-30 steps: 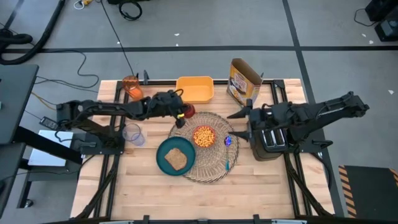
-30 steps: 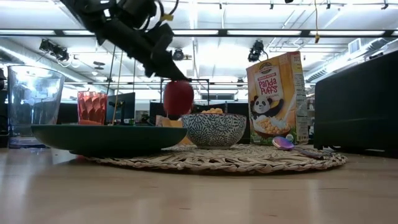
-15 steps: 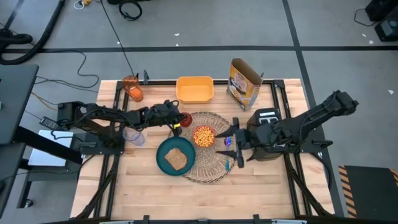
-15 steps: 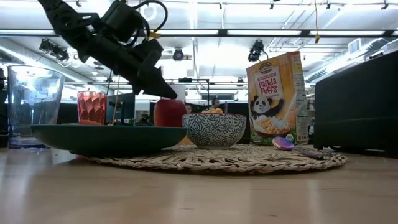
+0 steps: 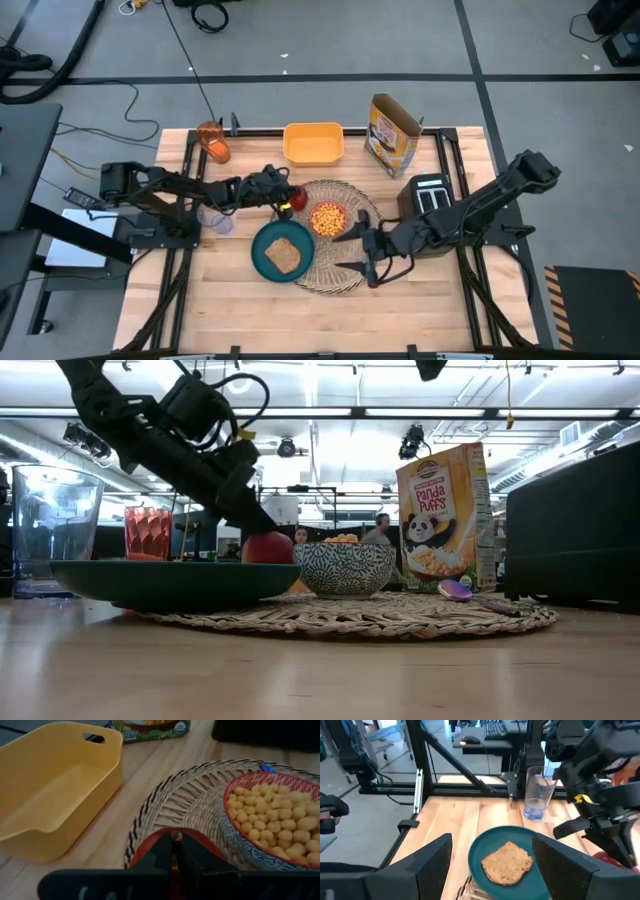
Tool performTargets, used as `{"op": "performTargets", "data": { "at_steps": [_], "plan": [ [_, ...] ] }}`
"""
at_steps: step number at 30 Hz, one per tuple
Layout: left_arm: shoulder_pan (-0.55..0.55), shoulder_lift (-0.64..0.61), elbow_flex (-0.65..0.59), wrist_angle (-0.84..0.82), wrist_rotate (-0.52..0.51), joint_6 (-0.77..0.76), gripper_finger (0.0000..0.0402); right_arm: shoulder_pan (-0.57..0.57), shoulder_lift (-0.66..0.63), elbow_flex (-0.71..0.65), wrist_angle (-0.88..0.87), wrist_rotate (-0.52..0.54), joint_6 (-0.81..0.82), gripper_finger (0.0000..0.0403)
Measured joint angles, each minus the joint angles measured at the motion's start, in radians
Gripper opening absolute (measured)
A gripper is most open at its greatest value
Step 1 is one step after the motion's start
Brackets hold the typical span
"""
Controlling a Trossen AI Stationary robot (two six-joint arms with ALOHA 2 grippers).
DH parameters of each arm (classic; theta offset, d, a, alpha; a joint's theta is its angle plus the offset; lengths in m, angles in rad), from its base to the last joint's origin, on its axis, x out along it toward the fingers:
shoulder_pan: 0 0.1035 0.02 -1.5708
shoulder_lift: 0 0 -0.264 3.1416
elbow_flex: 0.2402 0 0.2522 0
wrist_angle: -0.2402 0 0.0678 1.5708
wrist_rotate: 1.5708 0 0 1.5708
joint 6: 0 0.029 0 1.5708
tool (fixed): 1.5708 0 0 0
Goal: Arrange a breakfast setting
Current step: Put the red apple on the top left of the brown table mat, then put the brown cup of milk to the top right of the brown table mat
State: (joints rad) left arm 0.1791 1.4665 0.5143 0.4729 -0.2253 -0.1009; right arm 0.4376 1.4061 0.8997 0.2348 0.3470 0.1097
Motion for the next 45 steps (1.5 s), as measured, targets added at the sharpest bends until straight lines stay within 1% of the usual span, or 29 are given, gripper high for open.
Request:
{"op": "performTargets", "data": {
  "at_steps": [5, 12, 15, 19, 23, 26, 29, 35, 39, 45],
  "plan": [
    [0.003, 0.019, 0.001, 0.009, 0.000, 0.000, 0.0023, 0.007, 0.045, 0.000, 0.039, 0.000, 0.004, 0.0282],
    [0.003, 0.018, 0.001, 0.005, 0.000, 0.001, 0.0059, 0.007, 0.079, 0.000, 0.055, 0.000, 0.005, 0.0282],
    [0.003, 0.018, 0.001, 0.004, 0.000, 0.003, 0.0083, 0.007, 0.072, 0.000, 0.071, 0.000, 0.002, 0.0282],
    [0.003, 0.010, 0.001, -0.004, 0.000, 0.008, 0.0126, 0.007, 0.039, 0.000, 0.067, 0.000, 0.002, 0.0282],
    [0.003, -0.021, 0.001, -0.017, 0.001, 0.014, 0.0175, 0.007, 0.009, 0.000, 0.061, -0.002, 0.001, 0.0282],
    [0.003, -0.046, 0.002, -0.034, 0.003, 0.034, 0.0200, 0.007, 0.000, 0.000, 0.063, -0.008, 0.000, 0.0282],
    [0.003, -0.072, 0.002, -0.041, 0.002, 0.035, 0.0209, 0.007, -0.001, 0.000, 0.062, -0.008, -0.002, 0.0282],
    [0.003, -0.143, 0.004, -0.043, 0.002, 0.035, 0.0207, 0.007, -0.001, 0.000, 0.063, -0.008, -0.008, 0.0282],
    [0.007, -0.230, 0.019, -0.117, 0.002, 0.035, 0.0207, 0.007, -0.001, 0.000, 0.061, -0.008, -0.008, 0.0282],
    [0.073, -0.362, 0.136, -0.449, -0.031, 0.049, 0.0206, 0.007, -0.001, 0.000, 0.053, -0.008, -0.008, 0.0282]
  ]
}}
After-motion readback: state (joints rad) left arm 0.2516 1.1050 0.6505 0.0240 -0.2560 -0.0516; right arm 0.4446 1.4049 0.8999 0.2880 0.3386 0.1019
